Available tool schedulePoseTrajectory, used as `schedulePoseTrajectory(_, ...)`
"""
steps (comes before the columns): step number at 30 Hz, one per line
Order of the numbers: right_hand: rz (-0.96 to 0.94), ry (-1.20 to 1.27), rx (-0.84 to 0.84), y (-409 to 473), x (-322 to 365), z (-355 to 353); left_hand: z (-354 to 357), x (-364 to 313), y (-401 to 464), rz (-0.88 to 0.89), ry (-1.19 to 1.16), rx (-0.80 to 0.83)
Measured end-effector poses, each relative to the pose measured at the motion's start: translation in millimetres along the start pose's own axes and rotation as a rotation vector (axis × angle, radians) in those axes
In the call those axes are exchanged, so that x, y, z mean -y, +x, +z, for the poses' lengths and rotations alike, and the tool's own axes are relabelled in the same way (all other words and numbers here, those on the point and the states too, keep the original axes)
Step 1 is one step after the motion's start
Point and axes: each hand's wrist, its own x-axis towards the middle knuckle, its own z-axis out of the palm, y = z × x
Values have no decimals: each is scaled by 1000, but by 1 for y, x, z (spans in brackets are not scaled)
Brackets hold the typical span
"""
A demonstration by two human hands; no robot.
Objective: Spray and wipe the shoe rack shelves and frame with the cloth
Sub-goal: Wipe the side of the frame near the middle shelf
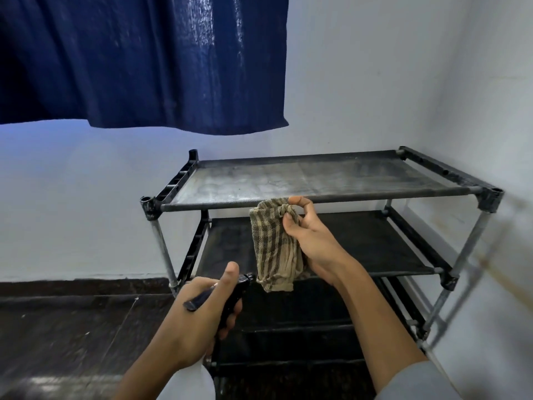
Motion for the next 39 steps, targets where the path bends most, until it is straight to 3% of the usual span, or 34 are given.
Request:
schedulePoseTrajectory(3,-3,-78,2,1,-2,1,-17,16,6,42,26,-10)
schedulePoseTrajectory(6,4,-337,64,-2,-6,4,-39,34,14,-40,116,-58)
schedulePoseTrajectory(8,4,-536,57,-2,-18,8,-54,41,7,23,198,29)
schedulePoseTrajectory(11,-127,-820,-163,2,-47,25,-73,43,0,83,258,140)
schedulePoseTrajectory(14,-391,-963,-320,6,-82,62,-83,46,16,90,322,71)
schedulePoseTrajectory(16,-457,-1124,-260,13,-113,90,-91,49,27,75,320,28)
schedulePoseTrajectory(19,-383,-1585,-54,17,-163,120,-101,56,39,68,303,5)
schedulePoseTrajectory(21,-432,-1737,-33,16,-182,120,-104,60,45,62,256,-27)
schedulePoseTrajectory(26,-690,-1845,8,6,-185,57,-98,74,48,30,197,-49)
schedulePoseTrajectory(30,-641,-1853,-298,-11,-194,-2,-99,81,49,-25,203,-63)
schedulePoseTrajectory(33,-773,-1654,-411,-15,-194,1,-101,83,51,-1,176,4)
schedulePoseTrajectory(36,-941,-1496,-209,-3,-185,36,-101,82,52,11,119,15)
schedulePoseTrajectory(39,-773,-1529,194,24,-173,79,-100,79,53,24,105,23)
